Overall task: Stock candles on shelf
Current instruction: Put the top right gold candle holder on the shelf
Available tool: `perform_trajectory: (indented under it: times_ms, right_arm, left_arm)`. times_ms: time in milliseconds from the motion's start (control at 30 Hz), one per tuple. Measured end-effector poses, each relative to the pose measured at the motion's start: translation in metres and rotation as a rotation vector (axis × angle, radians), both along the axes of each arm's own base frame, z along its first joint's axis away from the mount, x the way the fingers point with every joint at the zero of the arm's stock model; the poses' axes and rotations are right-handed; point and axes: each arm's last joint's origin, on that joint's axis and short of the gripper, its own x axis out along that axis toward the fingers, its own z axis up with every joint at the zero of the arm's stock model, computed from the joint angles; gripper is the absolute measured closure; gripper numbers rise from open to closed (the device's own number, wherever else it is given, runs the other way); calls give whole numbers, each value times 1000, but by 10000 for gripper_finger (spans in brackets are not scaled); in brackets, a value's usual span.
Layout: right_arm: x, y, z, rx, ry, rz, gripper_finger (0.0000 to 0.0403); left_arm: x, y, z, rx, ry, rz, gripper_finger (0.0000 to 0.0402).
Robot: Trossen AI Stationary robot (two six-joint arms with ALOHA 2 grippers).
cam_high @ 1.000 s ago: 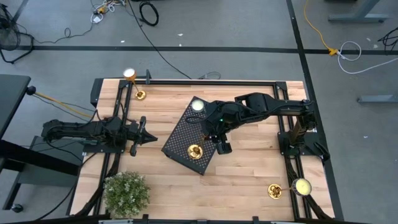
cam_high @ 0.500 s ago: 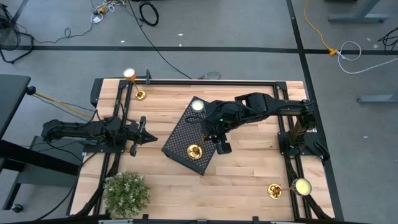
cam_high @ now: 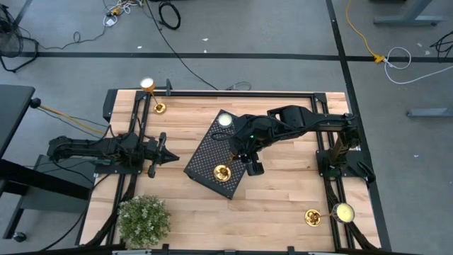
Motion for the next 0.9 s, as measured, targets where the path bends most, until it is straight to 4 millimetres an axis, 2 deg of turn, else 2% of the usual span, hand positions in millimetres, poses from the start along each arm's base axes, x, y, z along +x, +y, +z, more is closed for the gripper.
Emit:
perform_trajectory:
  times_ms: [433, 900]
  right_arm:
    - [-1, 2, 0, 47, 11, 38, 270]
    - [-3, 1, -2, 67, 55, 2, 270]
  left_arm:
    - [0, 0, 0, 0, 0, 0, 387]
    - [0, 0, 0, 0, 0, 0, 387]
